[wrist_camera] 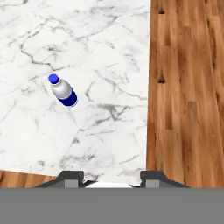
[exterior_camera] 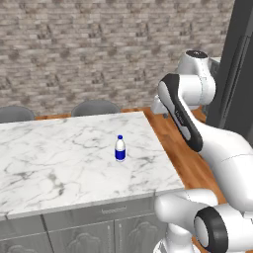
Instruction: Pick the bottled water from the counter and place it in the open cabinet.
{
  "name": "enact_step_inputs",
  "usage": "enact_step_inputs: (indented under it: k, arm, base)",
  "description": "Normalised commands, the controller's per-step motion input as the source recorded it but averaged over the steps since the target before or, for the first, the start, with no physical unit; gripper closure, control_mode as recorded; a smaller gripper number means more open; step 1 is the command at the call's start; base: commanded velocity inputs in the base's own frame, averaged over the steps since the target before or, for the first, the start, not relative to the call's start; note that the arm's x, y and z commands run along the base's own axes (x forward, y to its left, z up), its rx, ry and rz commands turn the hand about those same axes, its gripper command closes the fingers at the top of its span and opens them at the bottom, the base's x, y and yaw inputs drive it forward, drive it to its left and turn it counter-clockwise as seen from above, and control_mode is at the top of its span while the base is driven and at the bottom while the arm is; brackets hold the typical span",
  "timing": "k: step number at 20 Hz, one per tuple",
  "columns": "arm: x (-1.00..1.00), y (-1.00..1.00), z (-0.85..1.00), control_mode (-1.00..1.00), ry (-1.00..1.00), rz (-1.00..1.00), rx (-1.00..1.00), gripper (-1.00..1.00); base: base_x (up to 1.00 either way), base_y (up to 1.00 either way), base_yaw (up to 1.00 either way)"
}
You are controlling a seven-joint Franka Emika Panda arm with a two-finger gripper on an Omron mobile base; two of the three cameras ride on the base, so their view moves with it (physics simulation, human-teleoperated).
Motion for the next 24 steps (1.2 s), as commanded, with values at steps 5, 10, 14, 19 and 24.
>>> enact_step_inputs:
  k: [5,10,14,19,24]
  arm:
    - [0.03,0.00,-0.01,-1.00,-0.06,0.00,0.02,-1.00]
    - [0.00,0.10,0.00,-1.00,-0.13,0.00,0.03,-1.00]
    - [0.00,0.20,-0.04,-1.00,-0.12,0.17,0.07,-1.00]
    - [0.00,0.15,-0.01,-1.00,-0.05,0.26,0.04,-1.00]
    - [0.00,0.05,0.03,-1.00,0.03,0.28,0.00,-1.00]
  base:
    - [0.00,0.00,0.00]
    - [0.00,0.00,0.00]
    - [0.00,0.00,0.00]
    - [0.00,0.00,0.00]
    - [0.00,0.00,0.00]
